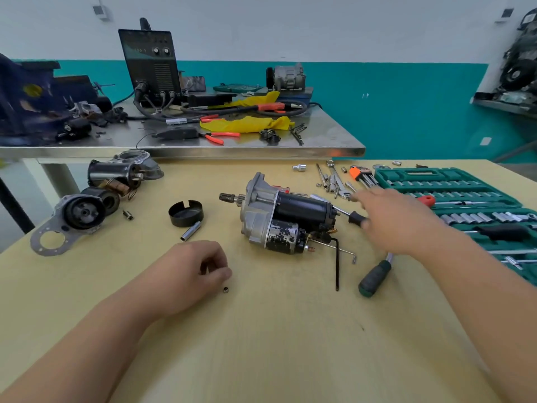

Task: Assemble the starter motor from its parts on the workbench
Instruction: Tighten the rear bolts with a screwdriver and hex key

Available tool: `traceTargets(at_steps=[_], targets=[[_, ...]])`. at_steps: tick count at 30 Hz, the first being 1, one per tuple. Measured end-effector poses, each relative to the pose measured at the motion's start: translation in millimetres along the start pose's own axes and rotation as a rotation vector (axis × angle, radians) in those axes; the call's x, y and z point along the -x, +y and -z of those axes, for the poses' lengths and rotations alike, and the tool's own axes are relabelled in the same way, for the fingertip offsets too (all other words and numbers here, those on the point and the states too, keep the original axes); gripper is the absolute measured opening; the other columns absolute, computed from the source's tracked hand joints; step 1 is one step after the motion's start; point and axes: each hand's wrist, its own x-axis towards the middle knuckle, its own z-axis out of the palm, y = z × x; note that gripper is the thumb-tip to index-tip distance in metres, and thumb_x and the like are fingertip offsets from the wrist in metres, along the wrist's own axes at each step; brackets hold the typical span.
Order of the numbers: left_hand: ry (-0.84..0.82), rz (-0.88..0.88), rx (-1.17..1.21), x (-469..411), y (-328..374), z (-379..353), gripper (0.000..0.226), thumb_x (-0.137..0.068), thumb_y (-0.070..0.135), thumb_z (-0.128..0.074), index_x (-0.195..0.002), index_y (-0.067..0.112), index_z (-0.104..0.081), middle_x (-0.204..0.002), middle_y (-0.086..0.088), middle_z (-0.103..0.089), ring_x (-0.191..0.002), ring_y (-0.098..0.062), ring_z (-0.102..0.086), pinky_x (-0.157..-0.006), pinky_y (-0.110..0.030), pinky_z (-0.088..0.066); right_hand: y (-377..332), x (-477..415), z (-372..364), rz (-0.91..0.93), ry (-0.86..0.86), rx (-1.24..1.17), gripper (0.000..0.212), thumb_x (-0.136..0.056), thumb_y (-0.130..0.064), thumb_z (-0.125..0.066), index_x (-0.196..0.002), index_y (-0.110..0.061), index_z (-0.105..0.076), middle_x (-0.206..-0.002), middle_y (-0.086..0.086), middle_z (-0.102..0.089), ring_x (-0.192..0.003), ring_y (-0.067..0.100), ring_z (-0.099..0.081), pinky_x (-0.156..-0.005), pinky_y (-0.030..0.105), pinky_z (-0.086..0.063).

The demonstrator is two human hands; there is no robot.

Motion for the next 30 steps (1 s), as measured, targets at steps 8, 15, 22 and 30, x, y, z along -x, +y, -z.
traceTargets(at_steps=[8,15,22,30], targets=[[-0.092,-0.131,-0.088,5.0,9.6,-6.0,0.007,-0.088,0.031,-0.07,-0.083,0.035,-0.066,-0.085,0.017,-0.059,-0.08,0.005,-0.053,-0.065,-0.009,-0.039,-50.9,13.0,-1.4,0.133,0.283,-0.599,0.024,-0.093,-0.027,-0.052,-0.115,-0.029,-0.061,-0.098,-0.018,-0.057,-0.089,0.005,-0.056,-0.078,0.029,-0.051],[0.004,-0.151,0.041,7.8,23.7,-10.0,0.016,-0.082,0.016,-0.076,-0.077,0.03,-0.072,-0.076,0.019,-0.065,-0.074,0.002,-0.06,-0.065,-0.008,-0.041,-102.5,58.4,-4.8,0.162,-0.17,-1.184,0.012,-0.092,-0.027,-0.055,-0.087,-0.034,-0.064,-0.075,-0.015,-0.068,-0.065,0.0,-0.064,-0.061,0.019,-0.052],[0.243,-0.336,0.226,-1.0,68.6,-23.5,0.018,-0.078,0.005,-0.079,-0.08,0.023,-0.077,-0.075,0.01,-0.068,-0.073,-0.008,-0.062,-0.066,-0.016,-0.047,-132.9,61.2,-6.5,-0.328,-0.834,-2.124,0.047,-0.101,-0.049,-0.034,-0.106,-0.01,-0.061,-0.077,0.009,-0.063,-0.058,0.019,-0.062,-0.051,0.027,-0.051],[0.242,-0.438,-0.038,-73.9,116.8,-14.1,0.024,-0.091,0.024,-0.06,-0.114,0.02,-0.067,-0.109,0.006,-0.06,-0.102,-0.011,-0.049,-0.092,-0.026,-0.04,-85.1,33.7,-8.1,-0.458,-0.557,-2.159,0.025,-0.098,-0.024,-0.04,-0.075,-0.019,-0.047,-0.052,-0.005,-0.028,-0.035,0.008,-0.021,-0.03,0.016,-0.016]])
